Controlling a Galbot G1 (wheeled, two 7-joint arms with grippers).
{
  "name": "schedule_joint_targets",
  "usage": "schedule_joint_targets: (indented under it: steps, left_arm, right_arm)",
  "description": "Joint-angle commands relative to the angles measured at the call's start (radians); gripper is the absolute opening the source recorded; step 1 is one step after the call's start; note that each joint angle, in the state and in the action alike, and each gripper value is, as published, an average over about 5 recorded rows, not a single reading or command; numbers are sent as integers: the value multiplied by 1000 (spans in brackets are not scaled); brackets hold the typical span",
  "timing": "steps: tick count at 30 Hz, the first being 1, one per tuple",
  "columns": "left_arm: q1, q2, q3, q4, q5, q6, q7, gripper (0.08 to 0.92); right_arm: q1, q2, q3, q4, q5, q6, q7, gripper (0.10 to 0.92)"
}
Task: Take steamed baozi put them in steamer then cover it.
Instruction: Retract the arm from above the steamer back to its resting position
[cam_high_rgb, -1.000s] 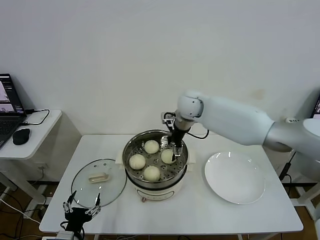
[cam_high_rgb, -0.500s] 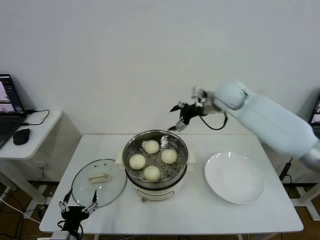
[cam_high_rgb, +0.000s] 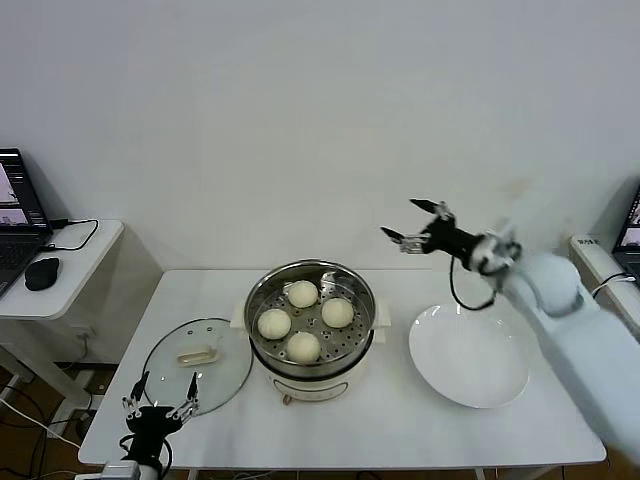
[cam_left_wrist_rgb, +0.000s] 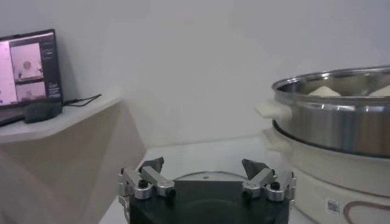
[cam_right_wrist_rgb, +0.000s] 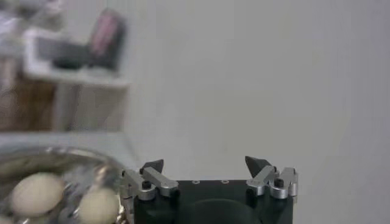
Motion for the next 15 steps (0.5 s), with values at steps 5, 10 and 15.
schedule_joint_targets:
  steps: [5,10,15]
  left_arm:
    - [-168,63,-11,86,165,10,-19,823]
    - [-213,130,1,140,533,-17,-28,823]
    - [-218,226,60,202,899,-50,-113,823]
  right_arm:
    - [-765,279,522,147,8,258,138,823]
    - [-830,333,521,148,-4,281,138,823]
    - [-854,344,533,156,-14,283,146,823]
